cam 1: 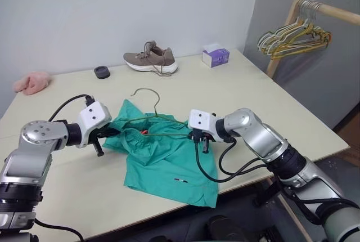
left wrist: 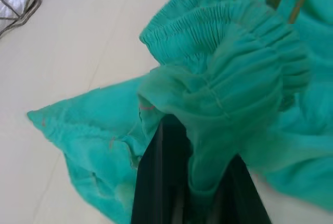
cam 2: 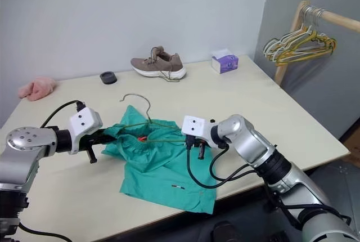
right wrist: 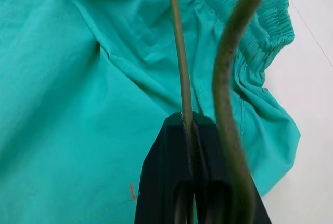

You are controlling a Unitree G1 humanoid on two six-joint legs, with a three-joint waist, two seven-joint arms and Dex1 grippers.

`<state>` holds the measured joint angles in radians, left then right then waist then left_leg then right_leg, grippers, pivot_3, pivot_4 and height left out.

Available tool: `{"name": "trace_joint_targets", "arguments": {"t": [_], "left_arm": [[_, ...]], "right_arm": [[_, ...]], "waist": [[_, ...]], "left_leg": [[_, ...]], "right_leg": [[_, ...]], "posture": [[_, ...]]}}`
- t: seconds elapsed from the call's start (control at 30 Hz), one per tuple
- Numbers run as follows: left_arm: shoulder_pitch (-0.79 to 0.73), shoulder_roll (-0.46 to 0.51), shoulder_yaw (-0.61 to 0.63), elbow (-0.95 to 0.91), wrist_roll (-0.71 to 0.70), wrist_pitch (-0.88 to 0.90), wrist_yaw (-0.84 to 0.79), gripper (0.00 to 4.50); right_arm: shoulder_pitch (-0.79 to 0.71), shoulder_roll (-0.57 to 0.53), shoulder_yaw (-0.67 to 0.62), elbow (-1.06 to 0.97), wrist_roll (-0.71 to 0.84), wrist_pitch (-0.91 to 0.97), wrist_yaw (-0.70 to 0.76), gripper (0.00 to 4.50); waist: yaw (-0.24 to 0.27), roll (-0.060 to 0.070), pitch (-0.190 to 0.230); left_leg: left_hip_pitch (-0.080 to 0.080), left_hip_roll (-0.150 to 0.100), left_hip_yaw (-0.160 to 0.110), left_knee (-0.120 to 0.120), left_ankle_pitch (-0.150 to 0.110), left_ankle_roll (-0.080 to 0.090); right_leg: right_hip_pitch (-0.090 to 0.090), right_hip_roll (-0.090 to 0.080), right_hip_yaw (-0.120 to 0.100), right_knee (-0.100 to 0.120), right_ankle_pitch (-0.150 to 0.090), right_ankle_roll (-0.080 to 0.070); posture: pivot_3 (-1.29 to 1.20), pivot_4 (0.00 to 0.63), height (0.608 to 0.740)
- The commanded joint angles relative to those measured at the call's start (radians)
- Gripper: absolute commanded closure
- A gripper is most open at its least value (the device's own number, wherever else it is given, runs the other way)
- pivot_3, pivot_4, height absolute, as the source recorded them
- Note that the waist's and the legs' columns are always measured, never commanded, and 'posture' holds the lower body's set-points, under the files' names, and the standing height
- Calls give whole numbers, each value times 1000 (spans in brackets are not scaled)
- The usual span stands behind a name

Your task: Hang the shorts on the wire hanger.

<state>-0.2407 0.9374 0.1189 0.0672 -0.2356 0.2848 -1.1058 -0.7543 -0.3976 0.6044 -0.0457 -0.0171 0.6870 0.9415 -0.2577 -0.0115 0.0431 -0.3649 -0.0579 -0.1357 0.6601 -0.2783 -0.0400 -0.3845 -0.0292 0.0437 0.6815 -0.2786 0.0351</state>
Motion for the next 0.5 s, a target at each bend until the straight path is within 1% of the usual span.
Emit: {"name": "trace_joint_targets", "arguments": {"t": [0.03, 0.1, 0.27, 0.37, 0.5], "left_arm": [[14, -2, 79, -49, -99, 54, -23, 3243], [36, 10, 109, -53, -137, 93, -38, 2539], [68, 65, 173, 8, -144, 87, -68, 1039], [58, 116, 208, 96, -137, 72, -90, 1039], [54, 163, 226, 177, -138, 52, -122, 1039]], "right_arm": [[-3, 25, -47, -34, 2, -10, -34, 4500], [0, 33, -50, -34, 1, -10, -43, 4500], [3, 47, -54, -26, 4, -14, -54, 4500], [-4, 62, -63, -2, 4, -30, -68, 4500], [-8, 69, -71, 18, -5, -50, -80, 4500]], "waist": [[-2, 0, 0], [-3, 0, 0], [-1, 0, 0], [1, 0, 0], [4, 0, 0]], "left_leg": [[0, 0, 0, 0, 0, 0], [0, 0, 0, 0, 0, 0], [0, 0, 0, 0, 0, 0], [0, 0, 0, 0, 0, 0], [0, -1, 0, 0, 0, 0]], "right_leg": [[0, 0, 0, 0, 0, 0], [0, 0, 0, 0, 0, 0], [-1, 0, 0, 0, 0, 0], [-3, 0, 0, 0, 0, 0], [-4, 0, 0, -1, 0, 0]], "posture": [[-270, 0, 740], [-268, 0, 740], [-256, 0, 740], [-252, 0, 740], [-248, 0, 740]]}}
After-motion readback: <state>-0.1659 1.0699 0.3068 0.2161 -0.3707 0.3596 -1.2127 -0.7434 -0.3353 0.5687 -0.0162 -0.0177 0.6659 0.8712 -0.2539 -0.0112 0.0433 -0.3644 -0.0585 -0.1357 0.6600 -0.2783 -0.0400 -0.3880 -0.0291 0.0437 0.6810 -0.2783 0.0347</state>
